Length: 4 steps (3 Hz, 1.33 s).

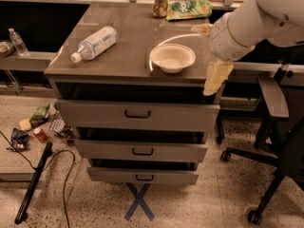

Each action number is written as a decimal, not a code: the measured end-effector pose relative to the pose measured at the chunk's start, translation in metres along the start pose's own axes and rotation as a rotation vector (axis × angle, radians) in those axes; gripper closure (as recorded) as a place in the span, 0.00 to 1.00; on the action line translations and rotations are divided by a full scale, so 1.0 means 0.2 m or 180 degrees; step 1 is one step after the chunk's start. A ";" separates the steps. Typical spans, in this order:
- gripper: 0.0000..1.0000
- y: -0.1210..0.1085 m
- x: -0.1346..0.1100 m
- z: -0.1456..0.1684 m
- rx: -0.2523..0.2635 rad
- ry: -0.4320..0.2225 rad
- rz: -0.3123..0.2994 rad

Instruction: Move paper bowl near blue plastic bottle

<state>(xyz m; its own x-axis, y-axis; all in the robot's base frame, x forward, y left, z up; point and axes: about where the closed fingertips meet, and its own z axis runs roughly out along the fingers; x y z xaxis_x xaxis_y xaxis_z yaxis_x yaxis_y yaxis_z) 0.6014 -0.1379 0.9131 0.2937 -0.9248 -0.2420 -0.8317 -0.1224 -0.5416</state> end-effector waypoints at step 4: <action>0.24 -0.29 0.00 0.31 -0.0037 -0.0107 -0.0877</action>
Offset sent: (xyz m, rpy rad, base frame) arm 0.0633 0.0212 0.0119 -0.1031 -0.1459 0.2390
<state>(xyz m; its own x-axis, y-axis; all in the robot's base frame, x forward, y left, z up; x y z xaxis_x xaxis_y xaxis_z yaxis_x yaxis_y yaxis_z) 0.6782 -0.1091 0.8949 0.5249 -0.8436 -0.1134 -0.7235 -0.3720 -0.5815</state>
